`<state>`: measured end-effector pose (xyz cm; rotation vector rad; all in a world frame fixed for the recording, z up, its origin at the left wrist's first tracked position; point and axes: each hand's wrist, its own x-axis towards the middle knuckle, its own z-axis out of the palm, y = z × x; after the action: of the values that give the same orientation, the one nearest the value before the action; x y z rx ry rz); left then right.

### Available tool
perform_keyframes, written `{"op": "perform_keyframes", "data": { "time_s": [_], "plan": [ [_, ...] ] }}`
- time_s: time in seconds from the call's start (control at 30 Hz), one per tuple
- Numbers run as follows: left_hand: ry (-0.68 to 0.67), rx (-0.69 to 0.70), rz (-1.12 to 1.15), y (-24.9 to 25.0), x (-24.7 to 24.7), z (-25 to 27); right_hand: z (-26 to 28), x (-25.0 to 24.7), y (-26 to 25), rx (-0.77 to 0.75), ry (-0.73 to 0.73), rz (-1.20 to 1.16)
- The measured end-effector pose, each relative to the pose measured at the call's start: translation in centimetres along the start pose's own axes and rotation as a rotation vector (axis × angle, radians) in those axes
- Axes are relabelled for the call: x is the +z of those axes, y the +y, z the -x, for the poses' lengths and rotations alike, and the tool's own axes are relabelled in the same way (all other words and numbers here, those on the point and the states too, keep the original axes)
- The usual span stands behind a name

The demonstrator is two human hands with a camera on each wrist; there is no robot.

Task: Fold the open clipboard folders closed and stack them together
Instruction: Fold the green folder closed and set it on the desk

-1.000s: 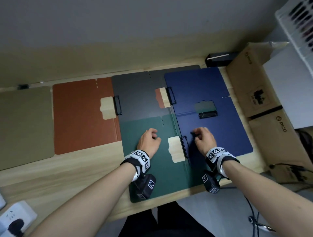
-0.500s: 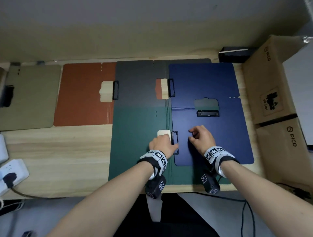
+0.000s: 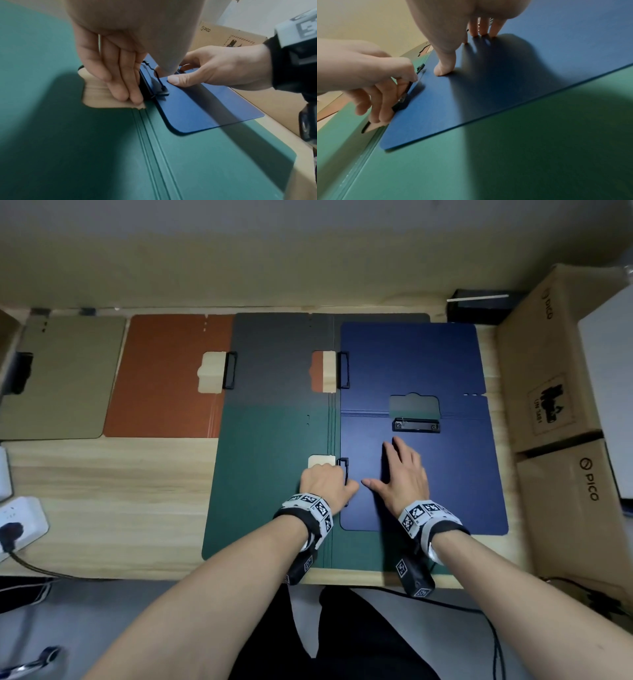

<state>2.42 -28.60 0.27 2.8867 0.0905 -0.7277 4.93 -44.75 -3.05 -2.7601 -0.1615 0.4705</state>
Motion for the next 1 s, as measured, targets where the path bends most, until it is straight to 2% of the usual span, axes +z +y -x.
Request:
{"op": "perform_keyframes", "data": {
  "time_s": [0.17,0.67,0.87,0.93,1.0],
  "plan": [
    [-0.004,-0.039,0.071,-1.1,0.1,0.7,0.1,-0.2,-0.1,0.005,-0.021,0.060],
    [-0.031,-0.151,0.079,-12.3,-0.3,4.3,0.0,-1.8,-1.9,0.078,-0.119,0.157],
    [-0.049,-0.151,0.125,-14.5,-0.5,4.2,1.0,-1.7,-4.0,0.097,-0.118,0.190],
    [-0.010,-0.156,0.166,-15.8,-1.2,4.5,1.4,-1.4,-5.7,0.048,-0.116,0.158],
    [0.084,-0.191,0.240,-18.1,-2.0,4.7,1.7,-1.0,-7.9,0.003,-0.095,0.074]
  ]
}}
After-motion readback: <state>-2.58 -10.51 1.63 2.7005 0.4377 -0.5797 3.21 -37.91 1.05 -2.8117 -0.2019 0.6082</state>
